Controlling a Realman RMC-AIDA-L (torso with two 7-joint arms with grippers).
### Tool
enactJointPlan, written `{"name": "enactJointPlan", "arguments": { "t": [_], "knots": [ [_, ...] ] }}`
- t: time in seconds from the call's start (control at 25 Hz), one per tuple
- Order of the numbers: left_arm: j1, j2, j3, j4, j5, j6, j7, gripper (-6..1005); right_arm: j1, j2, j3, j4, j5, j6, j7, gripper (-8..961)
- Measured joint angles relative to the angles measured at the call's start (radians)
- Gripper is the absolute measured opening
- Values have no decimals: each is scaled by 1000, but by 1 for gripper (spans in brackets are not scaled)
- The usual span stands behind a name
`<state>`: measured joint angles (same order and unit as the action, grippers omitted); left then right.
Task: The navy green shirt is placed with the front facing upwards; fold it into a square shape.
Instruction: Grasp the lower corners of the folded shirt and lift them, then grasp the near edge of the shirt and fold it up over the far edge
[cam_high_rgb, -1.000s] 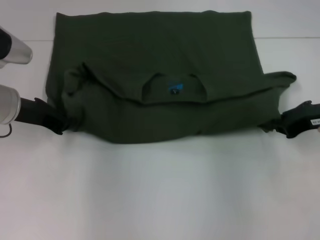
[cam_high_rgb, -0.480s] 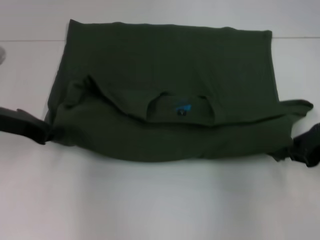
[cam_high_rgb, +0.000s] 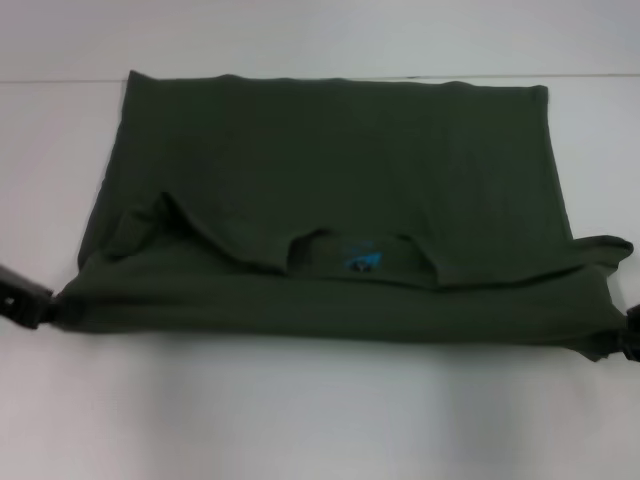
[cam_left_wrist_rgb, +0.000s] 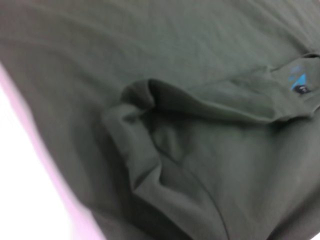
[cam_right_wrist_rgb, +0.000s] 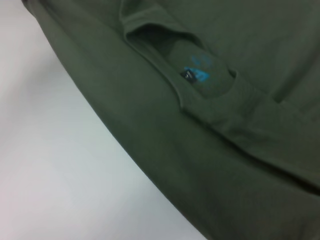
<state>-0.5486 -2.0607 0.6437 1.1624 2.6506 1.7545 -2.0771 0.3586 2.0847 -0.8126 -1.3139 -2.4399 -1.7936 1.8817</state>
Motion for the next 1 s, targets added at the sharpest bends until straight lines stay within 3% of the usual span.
{"name": "enactJointPlan", "arguments": {
  "t": [0.52, 1.0],
  "knots": [
    [54, -2, -9, 80, 74, 181, -45, 33, -36, 8, 1, -86, 6, -165, 57, 20],
    [69, -10, -2, 135, 172, 301, -53, 33, -73, 4, -138, -91, 0, -193, 129, 21]
  ]
}}
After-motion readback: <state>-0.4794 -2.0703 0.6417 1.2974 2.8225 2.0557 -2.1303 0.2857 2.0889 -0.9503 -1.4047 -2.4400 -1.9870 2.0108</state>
